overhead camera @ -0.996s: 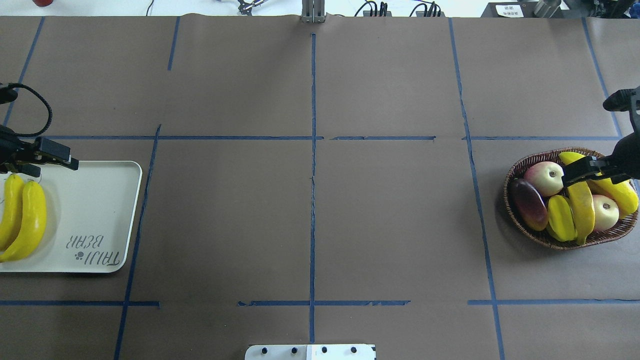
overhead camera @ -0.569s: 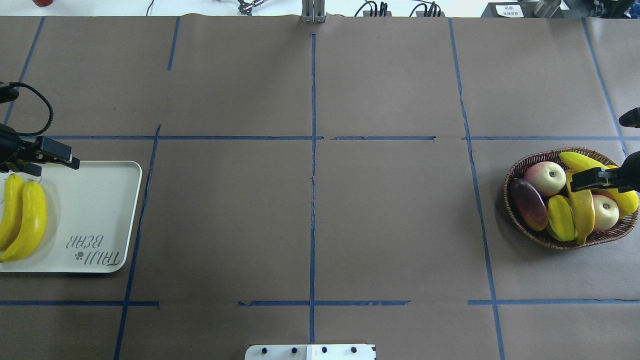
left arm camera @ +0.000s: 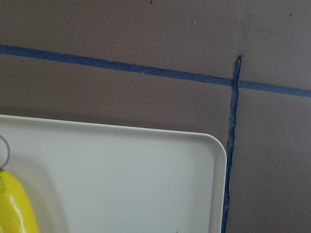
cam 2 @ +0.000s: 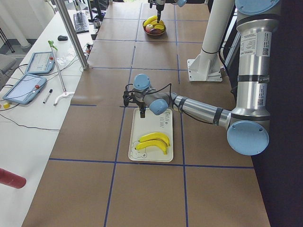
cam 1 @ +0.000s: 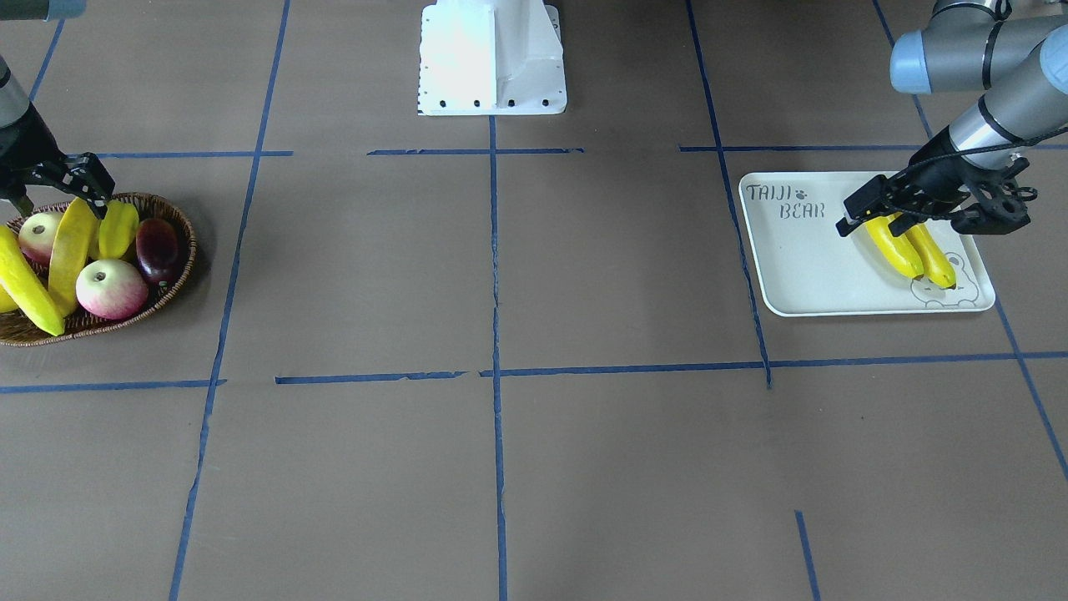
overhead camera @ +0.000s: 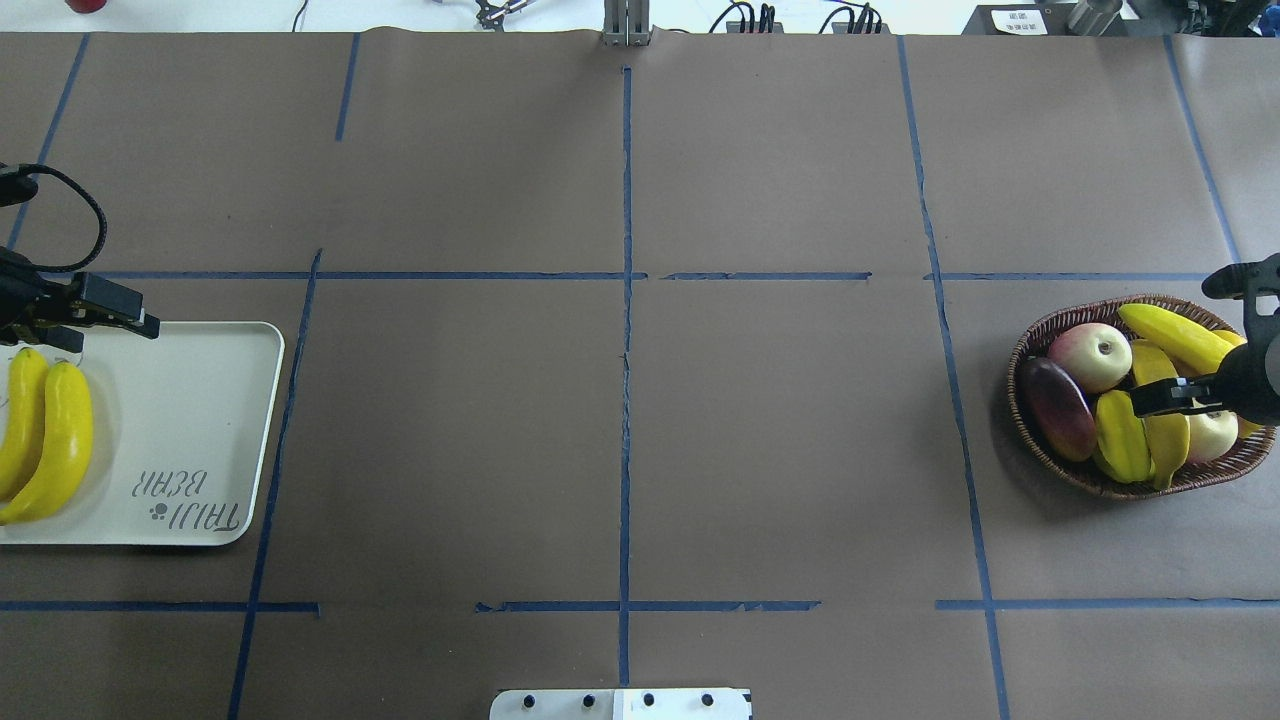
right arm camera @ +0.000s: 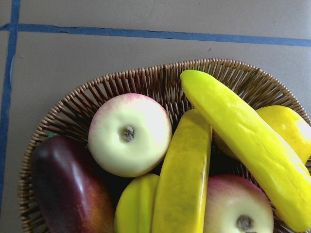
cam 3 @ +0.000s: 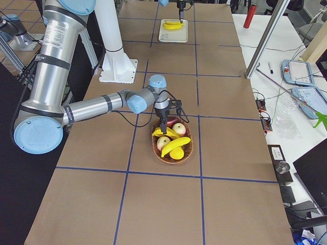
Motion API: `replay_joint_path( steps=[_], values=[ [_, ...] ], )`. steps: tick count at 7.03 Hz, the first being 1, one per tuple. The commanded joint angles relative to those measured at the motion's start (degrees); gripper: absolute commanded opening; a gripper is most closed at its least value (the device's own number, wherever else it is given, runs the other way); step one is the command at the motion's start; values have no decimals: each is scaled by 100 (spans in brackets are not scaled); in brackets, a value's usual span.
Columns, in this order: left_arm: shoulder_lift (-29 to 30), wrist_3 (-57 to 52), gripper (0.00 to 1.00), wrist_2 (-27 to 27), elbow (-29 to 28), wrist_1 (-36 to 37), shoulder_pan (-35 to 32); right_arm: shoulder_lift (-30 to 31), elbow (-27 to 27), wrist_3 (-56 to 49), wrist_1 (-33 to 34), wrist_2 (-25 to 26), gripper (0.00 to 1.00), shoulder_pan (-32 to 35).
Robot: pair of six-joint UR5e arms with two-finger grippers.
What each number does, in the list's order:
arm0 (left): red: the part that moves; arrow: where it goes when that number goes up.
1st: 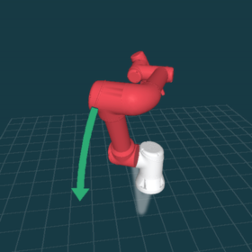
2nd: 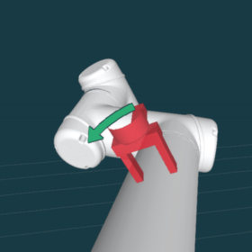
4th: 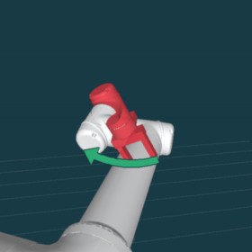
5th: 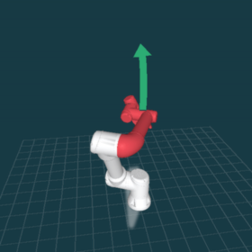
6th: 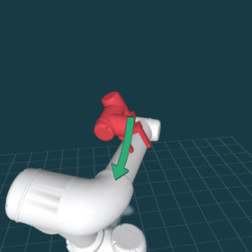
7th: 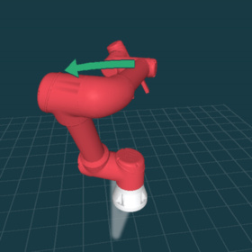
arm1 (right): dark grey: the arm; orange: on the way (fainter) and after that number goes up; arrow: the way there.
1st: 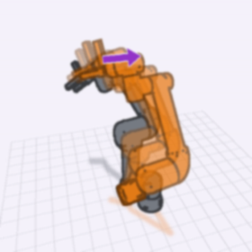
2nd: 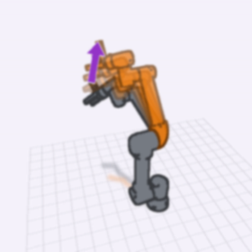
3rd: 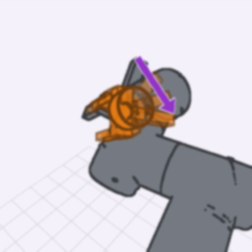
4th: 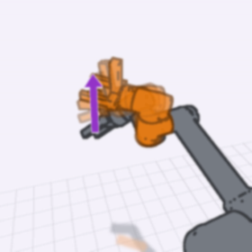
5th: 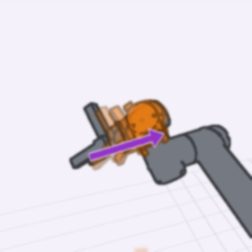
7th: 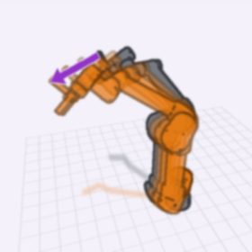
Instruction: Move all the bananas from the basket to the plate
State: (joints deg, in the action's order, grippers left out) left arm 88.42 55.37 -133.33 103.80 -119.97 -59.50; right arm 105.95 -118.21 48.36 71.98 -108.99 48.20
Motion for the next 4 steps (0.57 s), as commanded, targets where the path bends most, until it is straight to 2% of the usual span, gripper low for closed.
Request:
replay_joint_path(
  steps=[1,4],
  values=[
    [0,0,100,0,0,-9,0,66,18,-11,0,97,85,-205],
    [0,0,100,0,9,-9,0,49,44,-11,9,124,69,-302]
  ],
)
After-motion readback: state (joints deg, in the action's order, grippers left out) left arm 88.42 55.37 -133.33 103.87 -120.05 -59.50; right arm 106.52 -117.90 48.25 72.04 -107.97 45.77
